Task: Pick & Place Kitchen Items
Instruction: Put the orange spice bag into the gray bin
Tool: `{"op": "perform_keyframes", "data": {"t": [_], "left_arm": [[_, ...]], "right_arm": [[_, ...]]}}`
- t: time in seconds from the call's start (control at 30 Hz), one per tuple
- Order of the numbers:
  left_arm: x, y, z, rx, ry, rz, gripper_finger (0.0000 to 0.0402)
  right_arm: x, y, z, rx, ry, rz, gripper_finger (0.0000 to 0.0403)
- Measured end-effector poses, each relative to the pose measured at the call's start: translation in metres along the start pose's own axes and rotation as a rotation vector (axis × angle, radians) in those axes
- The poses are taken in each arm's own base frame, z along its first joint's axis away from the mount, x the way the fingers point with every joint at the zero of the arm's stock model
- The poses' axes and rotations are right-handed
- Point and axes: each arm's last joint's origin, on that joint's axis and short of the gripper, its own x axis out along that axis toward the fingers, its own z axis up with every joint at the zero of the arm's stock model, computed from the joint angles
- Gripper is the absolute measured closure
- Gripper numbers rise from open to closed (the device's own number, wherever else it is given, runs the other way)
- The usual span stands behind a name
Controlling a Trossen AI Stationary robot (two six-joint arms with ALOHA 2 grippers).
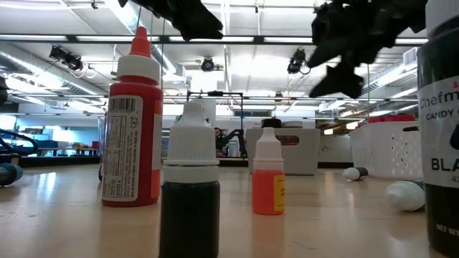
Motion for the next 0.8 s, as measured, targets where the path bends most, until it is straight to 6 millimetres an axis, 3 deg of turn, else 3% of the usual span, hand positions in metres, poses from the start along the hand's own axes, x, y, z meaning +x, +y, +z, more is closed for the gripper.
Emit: {"op": "perform_keyframes", "data": {"t": [0.1,0.3,0.47,0.63,0.8], "left_arm": [[0.000,0.000,-0.001,0.008,0.002,-0.006,0.0165],[0.000,0.000,0.000,0.044,-0.008,-0.006,0.0165],[0.000,-0.001,0.000,0.070,-0.008,-0.014,0.0165],[0.000,-0.001,0.000,0.097,-0.015,-0.041,0.0164],[0.002,-0.002,-0.002,0.118,-0.034,-0.055,0.0166]], "right_arm": [[-0.001,-0.002,-0.011,0.126,0.139,-0.001,0.0119],[-0.008,-0.010,-0.039,0.413,0.417,-0.173,0.0119],[-0.018,-0.016,-0.056,0.503,0.570,-0.326,0.0119],[-0.032,-0.029,-0.068,0.525,0.603,-0.598,0.0119],[-0.039,-0.038,-0.069,0.498,0.479,-0.789,0.0119]]}}
